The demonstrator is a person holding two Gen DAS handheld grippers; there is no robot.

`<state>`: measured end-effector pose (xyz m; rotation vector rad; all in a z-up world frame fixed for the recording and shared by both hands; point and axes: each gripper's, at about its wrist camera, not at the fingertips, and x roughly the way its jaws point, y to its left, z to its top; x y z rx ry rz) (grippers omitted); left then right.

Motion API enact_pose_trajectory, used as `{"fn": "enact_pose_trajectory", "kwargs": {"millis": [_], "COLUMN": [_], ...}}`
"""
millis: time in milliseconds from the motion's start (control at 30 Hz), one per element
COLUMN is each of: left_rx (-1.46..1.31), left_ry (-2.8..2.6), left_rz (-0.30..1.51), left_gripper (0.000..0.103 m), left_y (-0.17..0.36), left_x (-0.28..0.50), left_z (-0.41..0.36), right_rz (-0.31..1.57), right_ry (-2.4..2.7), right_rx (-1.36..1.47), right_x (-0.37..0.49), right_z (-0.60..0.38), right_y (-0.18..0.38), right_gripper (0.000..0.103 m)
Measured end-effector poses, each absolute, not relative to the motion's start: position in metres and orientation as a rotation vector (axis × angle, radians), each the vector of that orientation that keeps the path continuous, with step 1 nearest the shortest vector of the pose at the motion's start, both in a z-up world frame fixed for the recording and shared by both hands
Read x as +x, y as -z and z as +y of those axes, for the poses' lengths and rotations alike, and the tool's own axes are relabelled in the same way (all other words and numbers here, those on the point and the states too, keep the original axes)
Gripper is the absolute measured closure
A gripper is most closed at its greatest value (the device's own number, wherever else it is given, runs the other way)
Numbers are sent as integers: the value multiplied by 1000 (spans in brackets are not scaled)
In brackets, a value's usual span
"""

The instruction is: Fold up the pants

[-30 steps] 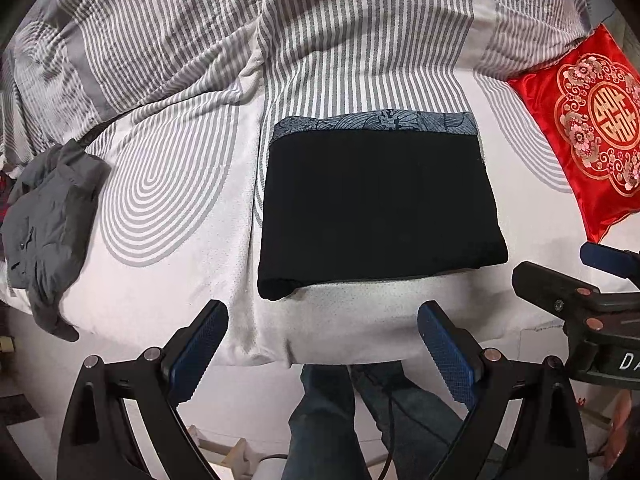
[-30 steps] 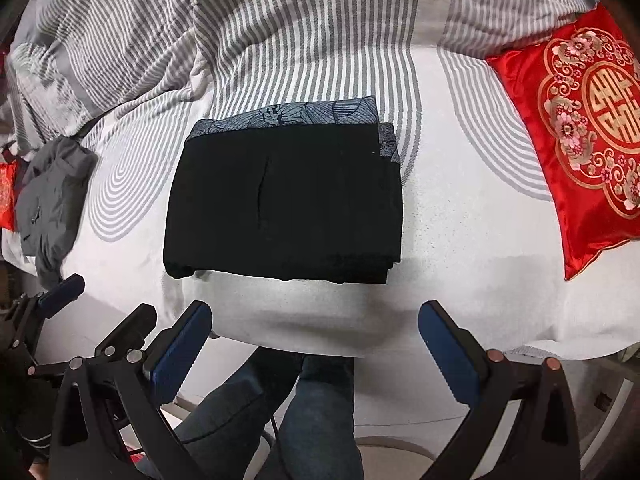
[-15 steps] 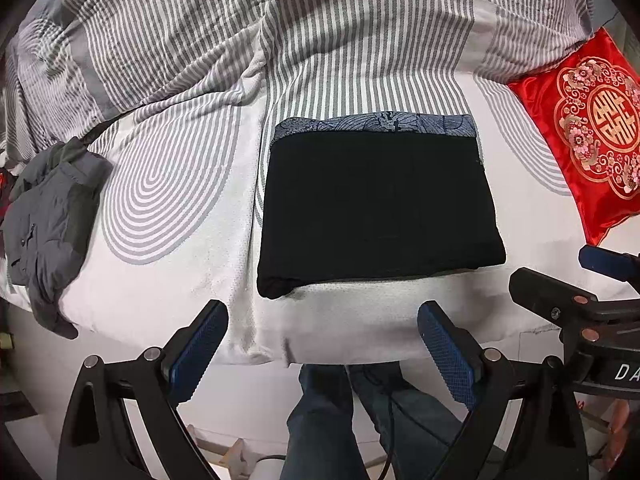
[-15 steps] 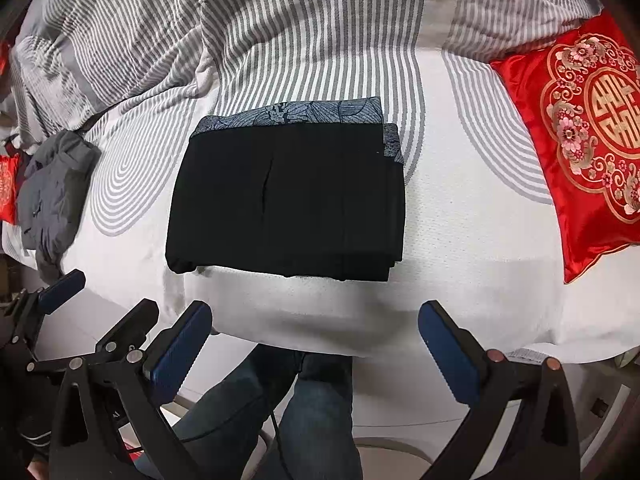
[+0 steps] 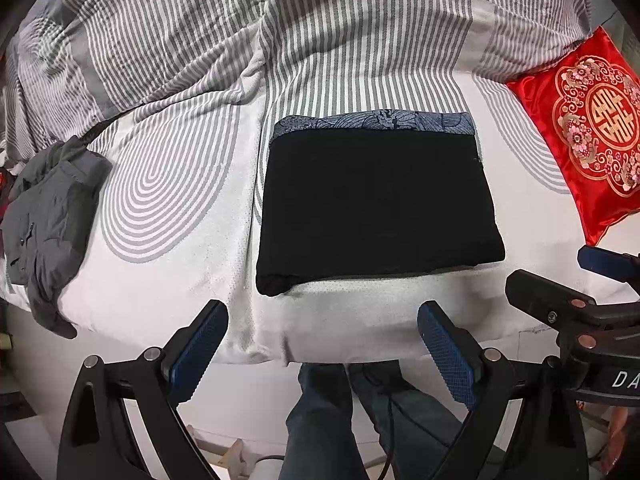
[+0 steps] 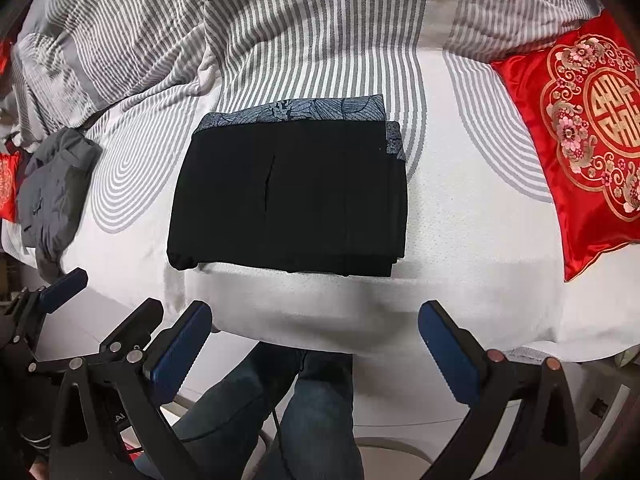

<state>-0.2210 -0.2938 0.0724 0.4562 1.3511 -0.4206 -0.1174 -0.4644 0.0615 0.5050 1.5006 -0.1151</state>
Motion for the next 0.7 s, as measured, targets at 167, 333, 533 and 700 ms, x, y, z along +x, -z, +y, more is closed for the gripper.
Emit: {"fn": "enact_pose_trajectory", "kwargs": {"millis": [167, 333, 533, 700], "left_rx": [451, 444, 448, 417], "left_ry": [413, 416, 420, 426], "left_rz": [1356, 1363, 1369, 1350], "left_gripper": [7, 7, 7, 7], "left_y": [-71, -69, -66, -69], "left_x": [-219, -217, -216, -214], "left_z": [-292, -291, -292, -290], "right_rz": [1503, 1504, 1502, 1501], "right_ry": [110, 109, 110, 111], "right_rx": [499, 496, 498, 502], "right_x": [-116, -114, -112, -112], "right_z": [-462, -462, -464, -465], "right_y": [-63, -62, -62, -62], "right_gripper": [0, 0, 0, 0]}}
